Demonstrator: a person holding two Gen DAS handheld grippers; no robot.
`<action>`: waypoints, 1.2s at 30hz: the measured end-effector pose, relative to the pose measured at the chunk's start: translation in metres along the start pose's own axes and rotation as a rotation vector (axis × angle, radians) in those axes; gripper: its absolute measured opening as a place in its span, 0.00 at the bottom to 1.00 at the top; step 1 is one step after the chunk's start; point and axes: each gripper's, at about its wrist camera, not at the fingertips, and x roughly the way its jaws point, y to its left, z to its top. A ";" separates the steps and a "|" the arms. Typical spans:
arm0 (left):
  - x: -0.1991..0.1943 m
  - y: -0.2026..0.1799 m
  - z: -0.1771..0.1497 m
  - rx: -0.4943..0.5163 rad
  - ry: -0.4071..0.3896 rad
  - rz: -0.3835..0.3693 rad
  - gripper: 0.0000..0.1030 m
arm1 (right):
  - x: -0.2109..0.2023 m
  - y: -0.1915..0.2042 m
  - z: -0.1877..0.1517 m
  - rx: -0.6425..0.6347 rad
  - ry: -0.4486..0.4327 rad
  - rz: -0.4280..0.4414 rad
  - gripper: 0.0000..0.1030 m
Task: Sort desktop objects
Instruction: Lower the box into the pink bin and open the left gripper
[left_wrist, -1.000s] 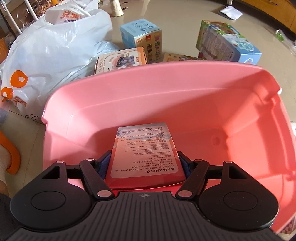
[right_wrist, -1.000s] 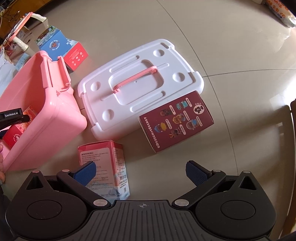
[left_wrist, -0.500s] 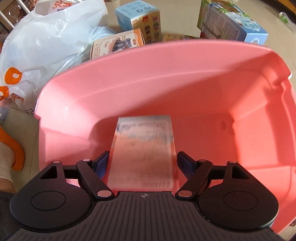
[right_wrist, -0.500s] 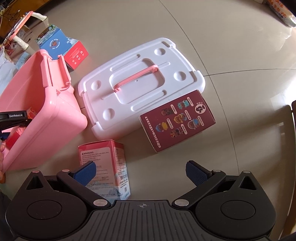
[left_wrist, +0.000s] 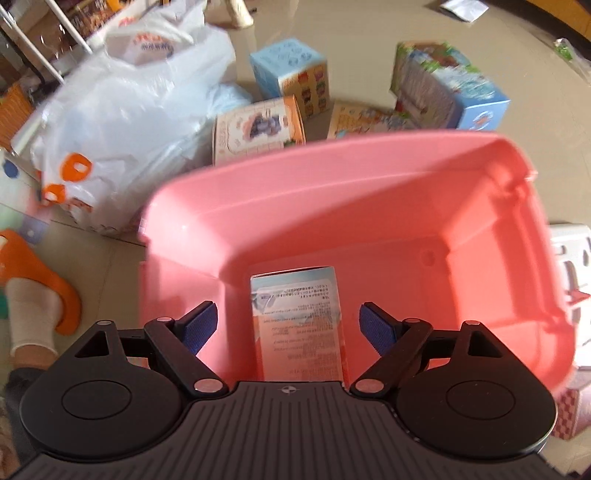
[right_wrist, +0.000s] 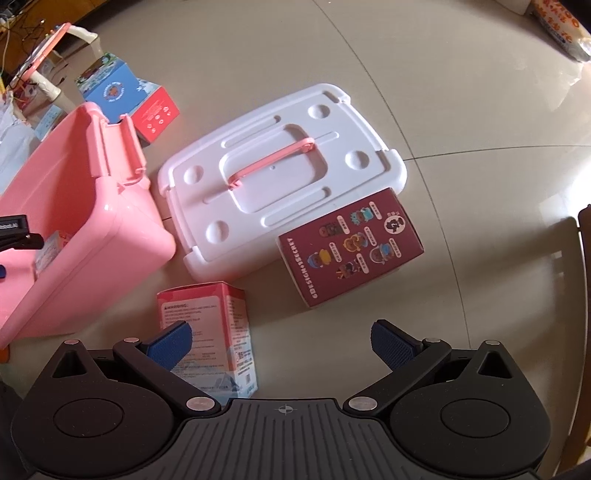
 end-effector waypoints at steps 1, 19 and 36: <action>-0.011 -0.002 -0.002 0.009 -0.014 -0.006 0.87 | -0.002 0.001 0.000 -0.006 0.000 0.006 1.00; -0.239 -0.010 -0.054 0.040 -0.285 -0.046 0.94 | -0.122 0.013 -0.009 0.024 -0.354 0.166 1.00; -0.173 0.004 -0.054 0.036 -0.272 -0.068 0.98 | -0.058 0.023 -0.038 -0.166 -0.245 0.103 1.00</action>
